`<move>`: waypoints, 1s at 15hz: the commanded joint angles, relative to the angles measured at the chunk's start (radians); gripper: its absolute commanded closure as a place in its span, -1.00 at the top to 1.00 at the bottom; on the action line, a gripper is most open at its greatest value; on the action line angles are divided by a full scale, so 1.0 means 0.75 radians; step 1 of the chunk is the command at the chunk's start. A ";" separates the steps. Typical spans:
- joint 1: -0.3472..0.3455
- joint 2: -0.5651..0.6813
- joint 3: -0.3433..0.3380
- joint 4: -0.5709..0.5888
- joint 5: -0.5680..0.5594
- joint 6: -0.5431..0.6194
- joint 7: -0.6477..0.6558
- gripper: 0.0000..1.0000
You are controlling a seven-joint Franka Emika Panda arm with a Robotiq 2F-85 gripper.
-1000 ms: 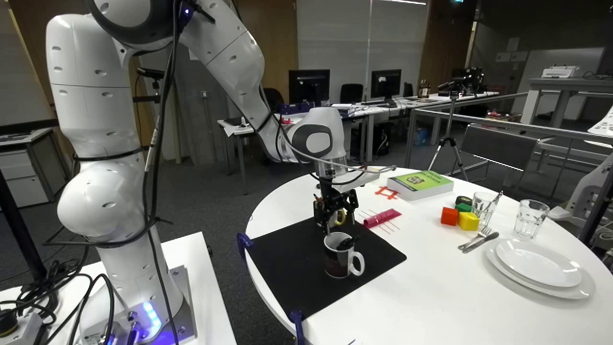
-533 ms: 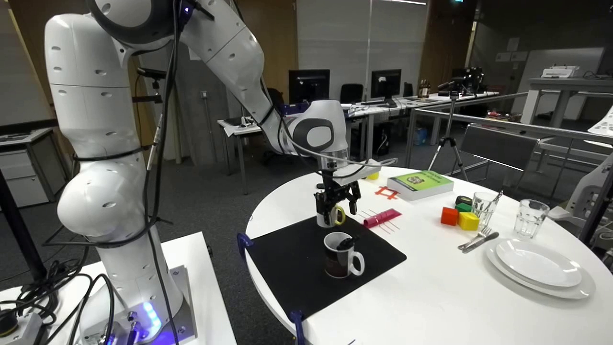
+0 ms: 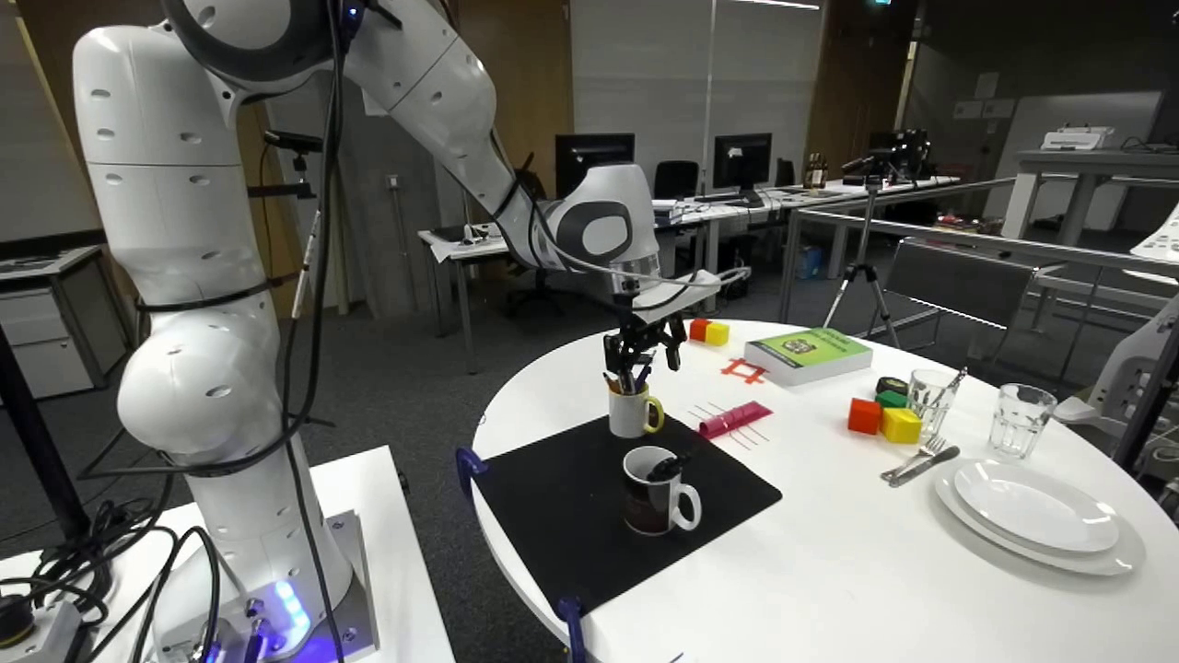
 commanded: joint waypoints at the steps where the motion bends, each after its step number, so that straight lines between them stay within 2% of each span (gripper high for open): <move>1: 0.033 -0.078 0.030 -0.013 0.096 0.039 0.004 1.00; 7: 0.095 -0.129 0.054 -0.016 0.185 0.051 0.103 1.00; 15: 0.128 -0.141 0.062 -0.021 0.169 0.072 0.562 1.00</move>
